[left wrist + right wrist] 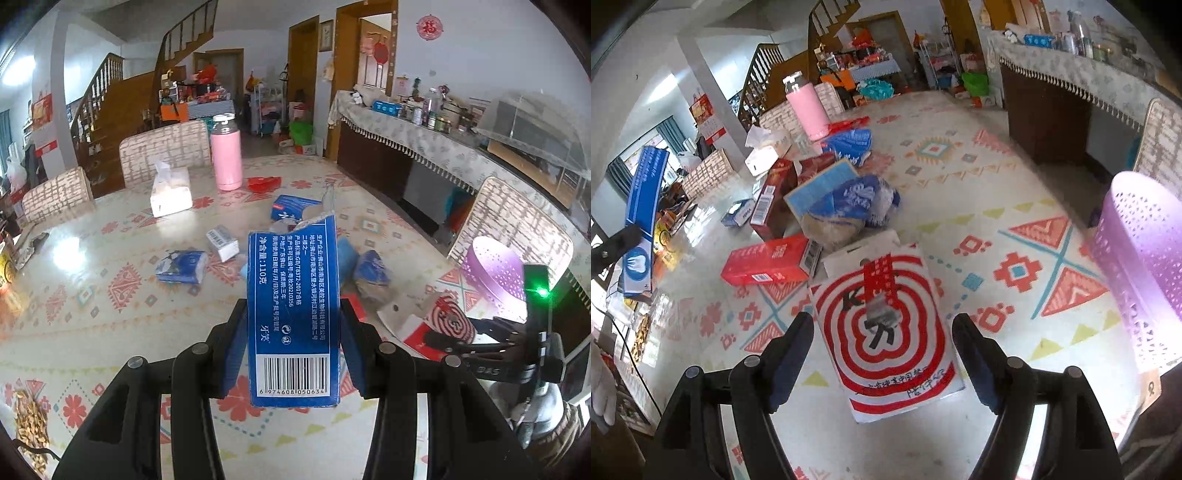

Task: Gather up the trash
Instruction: 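Carry both items to the lilac wastebasket and open both grippers over it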

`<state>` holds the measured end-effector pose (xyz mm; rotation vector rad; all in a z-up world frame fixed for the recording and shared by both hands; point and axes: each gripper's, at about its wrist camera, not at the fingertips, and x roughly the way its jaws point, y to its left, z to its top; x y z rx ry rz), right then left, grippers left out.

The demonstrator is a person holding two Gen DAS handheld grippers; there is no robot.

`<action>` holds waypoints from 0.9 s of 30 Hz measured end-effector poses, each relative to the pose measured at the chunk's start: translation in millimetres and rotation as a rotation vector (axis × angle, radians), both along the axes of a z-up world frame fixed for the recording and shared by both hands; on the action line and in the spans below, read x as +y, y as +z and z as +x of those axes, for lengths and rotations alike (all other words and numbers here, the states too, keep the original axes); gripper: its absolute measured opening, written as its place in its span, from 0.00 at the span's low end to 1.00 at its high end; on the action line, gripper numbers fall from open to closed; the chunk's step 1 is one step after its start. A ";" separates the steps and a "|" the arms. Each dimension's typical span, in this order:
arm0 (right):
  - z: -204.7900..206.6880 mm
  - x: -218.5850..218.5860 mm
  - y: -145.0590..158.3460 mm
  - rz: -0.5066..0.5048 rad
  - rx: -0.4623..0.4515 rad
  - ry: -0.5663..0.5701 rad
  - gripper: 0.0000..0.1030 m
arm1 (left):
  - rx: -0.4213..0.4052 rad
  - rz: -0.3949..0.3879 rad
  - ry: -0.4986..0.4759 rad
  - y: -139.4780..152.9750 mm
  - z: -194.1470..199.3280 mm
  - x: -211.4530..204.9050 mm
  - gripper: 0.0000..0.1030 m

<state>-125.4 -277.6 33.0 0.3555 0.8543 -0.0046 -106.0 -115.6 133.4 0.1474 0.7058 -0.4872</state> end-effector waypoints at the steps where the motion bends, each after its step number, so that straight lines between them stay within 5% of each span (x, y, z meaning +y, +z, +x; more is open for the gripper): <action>1: 0.0 2.0 -1.1 -0.015 -0.002 0.006 0.78 | -0.002 0.003 -0.005 0.3 -2.5 -3.4 0.45; 2: -0.6 4.4 -1.7 -0.028 -0.004 0.018 0.65 | -0.002 0.005 -0.010 0.7 -4.6 -6.2 0.45; 5: -6.7 5.1 0.7 -0.020 -0.032 0.039 0.60 | -0.003 0.013 -0.030 2.1 -8.4 -17.1 0.45; 18: -78.4 -89.0 51.2 0.025 -0.194 -0.169 0.60 | 0.042 0.013 -0.213 3.2 -10.7 -121.6 0.45; 27: -128.9 -197.3 51.1 0.056 -0.179 -0.416 0.61 | 0.108 0.006 -0.380 -3.7 -6.7 -233.2 0.45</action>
